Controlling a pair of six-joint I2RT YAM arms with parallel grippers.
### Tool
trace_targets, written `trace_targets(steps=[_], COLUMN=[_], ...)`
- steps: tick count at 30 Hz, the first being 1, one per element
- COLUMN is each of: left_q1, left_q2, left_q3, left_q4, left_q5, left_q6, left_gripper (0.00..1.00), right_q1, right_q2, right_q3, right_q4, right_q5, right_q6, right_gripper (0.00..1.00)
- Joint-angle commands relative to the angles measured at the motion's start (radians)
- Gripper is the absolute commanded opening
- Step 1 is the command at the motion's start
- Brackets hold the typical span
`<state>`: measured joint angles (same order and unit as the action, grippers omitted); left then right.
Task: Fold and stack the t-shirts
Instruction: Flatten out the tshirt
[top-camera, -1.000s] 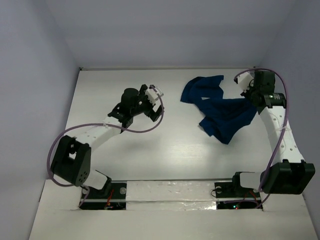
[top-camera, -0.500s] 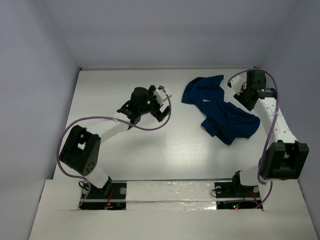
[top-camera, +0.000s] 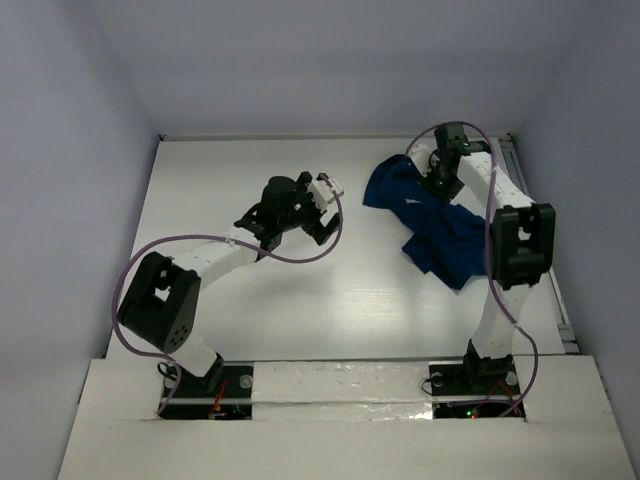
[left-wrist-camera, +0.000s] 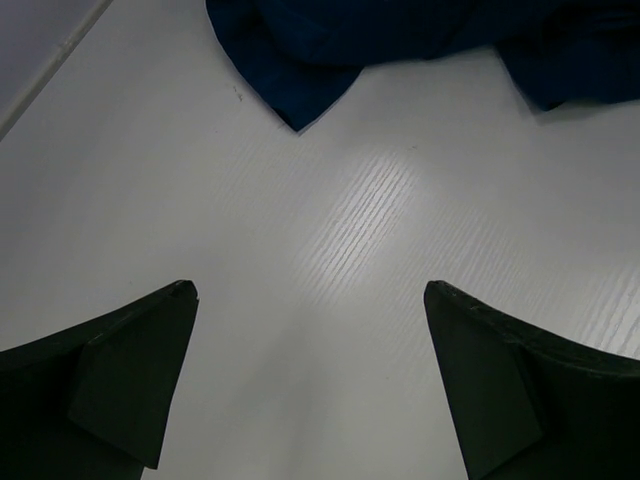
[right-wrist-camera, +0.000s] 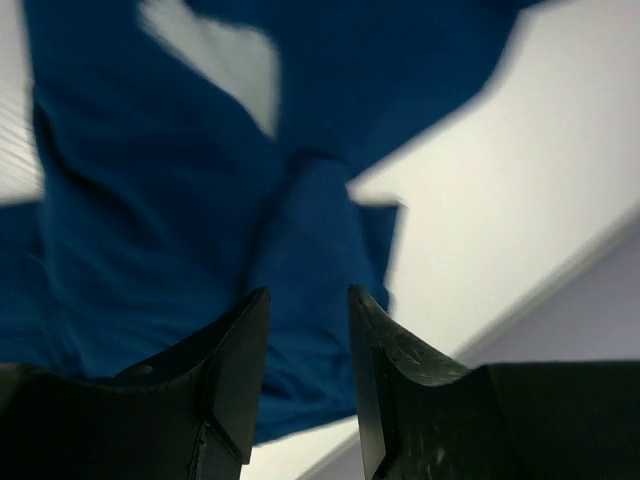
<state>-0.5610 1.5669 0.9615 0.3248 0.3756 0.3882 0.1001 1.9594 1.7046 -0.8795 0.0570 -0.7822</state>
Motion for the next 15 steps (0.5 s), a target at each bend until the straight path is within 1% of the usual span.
trace_targets(steps=[1, 5, 7, 15], left_q1=[-0.002, -0.002, -0.002, -0.002], left_q2=[-0.07, -0.08, -0.084, -0.099], left_q3=[-0.021, -0.024, -0.027, -0.041], left_q4=[0.048, 0.048, 0.049, 0.056], left_q5=[-0.004, 0.002, 0.003, 0.013], left_q6=[-0.008, -0.015, -0.017, -0.022], left_gripper=[0.99, 0.99, 0.99, 0.99], right_q1=[0.039, 0.049, 0.049, 0.049], right_q2=[0.061, 0.145, 0.167, 0.185], right_q3=[0.102, 0.173, 0.176, 0.136], right_q4=[-0.104, -0.154, -0.15, -0.084], right_q5=[-0.011, 0.009, 0.023, 0.181], right_q6=[0.067, 0.103, 0.116, 0.158], right_gripper=[0.43, 0.43, 0.43, 0.43])
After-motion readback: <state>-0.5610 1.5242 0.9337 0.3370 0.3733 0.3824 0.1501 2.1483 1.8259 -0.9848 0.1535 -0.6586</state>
